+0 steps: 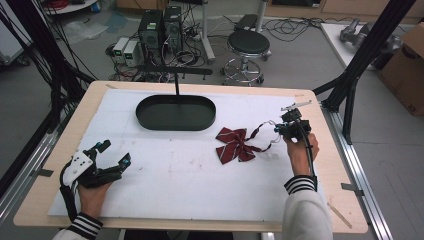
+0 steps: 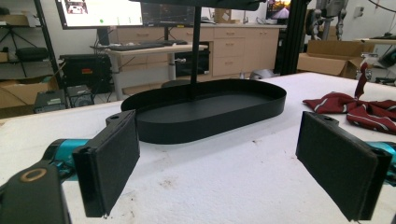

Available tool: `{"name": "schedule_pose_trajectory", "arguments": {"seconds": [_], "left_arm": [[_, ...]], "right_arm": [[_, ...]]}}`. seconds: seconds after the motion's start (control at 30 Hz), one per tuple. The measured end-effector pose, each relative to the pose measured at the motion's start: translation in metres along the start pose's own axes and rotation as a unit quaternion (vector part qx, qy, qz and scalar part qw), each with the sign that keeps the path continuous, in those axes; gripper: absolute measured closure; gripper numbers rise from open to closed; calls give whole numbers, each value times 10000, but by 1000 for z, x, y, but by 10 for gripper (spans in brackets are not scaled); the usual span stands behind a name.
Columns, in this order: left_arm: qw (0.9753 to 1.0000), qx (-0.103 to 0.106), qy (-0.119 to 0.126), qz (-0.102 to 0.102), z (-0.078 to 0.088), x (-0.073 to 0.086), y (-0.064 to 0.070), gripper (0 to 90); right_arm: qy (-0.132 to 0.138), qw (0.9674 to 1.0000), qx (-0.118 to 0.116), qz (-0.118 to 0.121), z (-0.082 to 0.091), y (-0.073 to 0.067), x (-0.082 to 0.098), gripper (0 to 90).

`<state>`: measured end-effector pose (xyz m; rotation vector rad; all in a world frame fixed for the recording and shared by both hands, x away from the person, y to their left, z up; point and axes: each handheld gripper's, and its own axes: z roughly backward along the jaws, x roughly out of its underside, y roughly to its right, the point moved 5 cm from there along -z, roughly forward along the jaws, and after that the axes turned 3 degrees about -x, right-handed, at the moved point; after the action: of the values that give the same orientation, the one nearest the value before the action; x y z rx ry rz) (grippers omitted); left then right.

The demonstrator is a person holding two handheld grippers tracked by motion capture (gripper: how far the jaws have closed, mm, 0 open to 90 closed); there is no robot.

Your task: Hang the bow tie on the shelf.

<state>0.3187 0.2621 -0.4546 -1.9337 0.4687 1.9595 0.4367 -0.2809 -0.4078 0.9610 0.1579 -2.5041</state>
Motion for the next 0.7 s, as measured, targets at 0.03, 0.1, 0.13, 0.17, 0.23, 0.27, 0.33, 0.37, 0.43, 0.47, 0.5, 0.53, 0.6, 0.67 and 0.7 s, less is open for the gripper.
{"name": "schedule_pose_trajectory", "arguments": {"seconds": [0.03,0.1,0.13,0.17,0.23,0.27,0.33,0.37,0.43,0.47,0.5,0.53,0.6,0.67,0.7], "left_arm": [[10000,0,0,1,0,0,0,139],[10000,1,-1,-2,0,0,0,139],[10000,4,-1,-4,0,0,0,139],[10000,3,-4,-13,0,0,0,139],[10000,8,-18,-29,0,0,0,139],[10000,8,-17,-30,0,0,0,139],[10000,4,-14,-29,0,0,0,139],[10000,1,-12,-28,0,0,0,139],[10000,6,-22,-30,0,0,0,139],[10000,-2,-16,-34,0,0,0,139],[10000,-5,-15,-31,0,0,0,139],[10000,-5,-15,-31,0,0,0,139],[10000,-5,-18,-31,0,0,0,139],[10000,-4,-17,-33,0,0,1,139],[10000,-5,-17,-34,0,0,1,139]], "right_arm": [[337,9994,-91,12,4,-3,-5,874],[571,9982,-188,9,7,-5,-9,874],[718,9972,-230,4,9,-7,-11,874],[848,9961,-221,35,11,-9,-14,874],[1096,9937,-224,101,15,-11,-18,874],[1184,9927,-215,98,17,-13,-20,875],[1347,9906,-158,194,20,-16,-24,874],[1426,9894,-139,231,22,-17,-25,875],[1720,9847,-225,184,27,-21,-31,875],[1824,9826,-282,189,29,-22,-34,875],[1891,9813,-310,195,30,-25,-37,875],[1930,9805,-304,220,31,-26,-39,875],[2016,9785,-331,268,32,-29,-42,874],[2083,9770,-368,282,32,-34,-47,875],[2102,9764,-391,306,32,-36,-49,875]]}}
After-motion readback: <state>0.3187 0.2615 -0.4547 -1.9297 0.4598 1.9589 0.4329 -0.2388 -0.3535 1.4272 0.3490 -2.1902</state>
